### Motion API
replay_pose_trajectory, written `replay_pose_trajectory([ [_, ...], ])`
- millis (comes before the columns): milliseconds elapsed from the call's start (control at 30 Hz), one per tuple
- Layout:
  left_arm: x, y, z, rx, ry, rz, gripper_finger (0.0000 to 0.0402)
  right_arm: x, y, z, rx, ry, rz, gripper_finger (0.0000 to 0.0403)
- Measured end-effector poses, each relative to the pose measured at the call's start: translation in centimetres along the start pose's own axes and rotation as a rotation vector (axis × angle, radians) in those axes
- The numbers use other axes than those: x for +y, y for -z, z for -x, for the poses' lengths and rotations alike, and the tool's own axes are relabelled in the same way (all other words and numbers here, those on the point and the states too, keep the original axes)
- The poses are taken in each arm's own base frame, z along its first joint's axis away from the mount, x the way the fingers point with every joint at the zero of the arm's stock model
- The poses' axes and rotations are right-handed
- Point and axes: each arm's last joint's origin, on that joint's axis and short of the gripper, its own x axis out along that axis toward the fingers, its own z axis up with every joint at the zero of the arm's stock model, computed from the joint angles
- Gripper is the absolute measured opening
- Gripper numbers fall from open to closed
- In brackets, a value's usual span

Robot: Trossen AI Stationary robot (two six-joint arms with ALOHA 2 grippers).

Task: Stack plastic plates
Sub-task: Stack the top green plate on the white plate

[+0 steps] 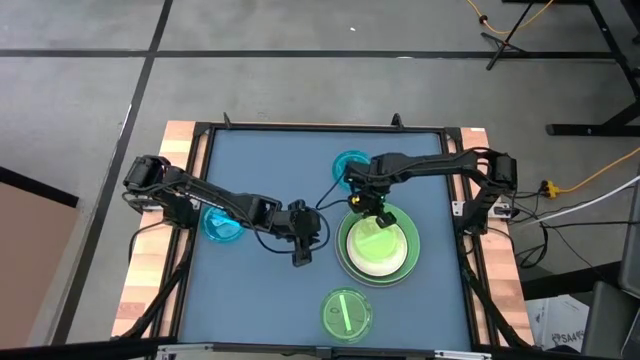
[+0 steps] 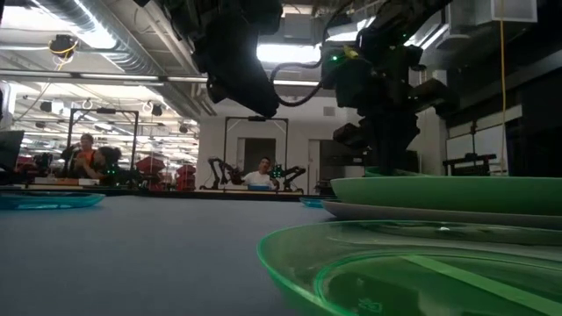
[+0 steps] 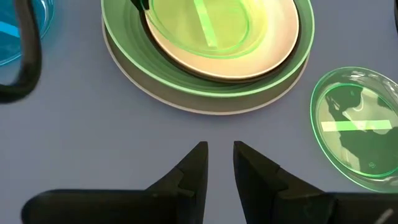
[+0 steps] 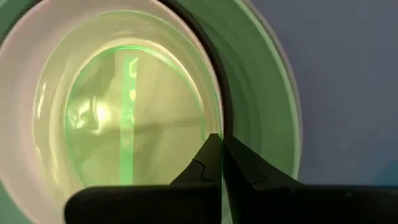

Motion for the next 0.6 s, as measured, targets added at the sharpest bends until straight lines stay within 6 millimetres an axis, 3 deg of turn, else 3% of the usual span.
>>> replay_pose_trajectory([
  [333, 0.01, 0.00, 0.00, -0.002, -0.005, 0.002, 0.0069, 0.05, 0.43, -0.59, 0.005, 0.002, -0.008, 0.0003],
  [600, 0.01, 0.00, 0.00, -0.002, -0.005, 0.003, 0.0069, -0.09, 0.28, -0.62, -0.012, 0.017, -0.002, 0.0038],
])
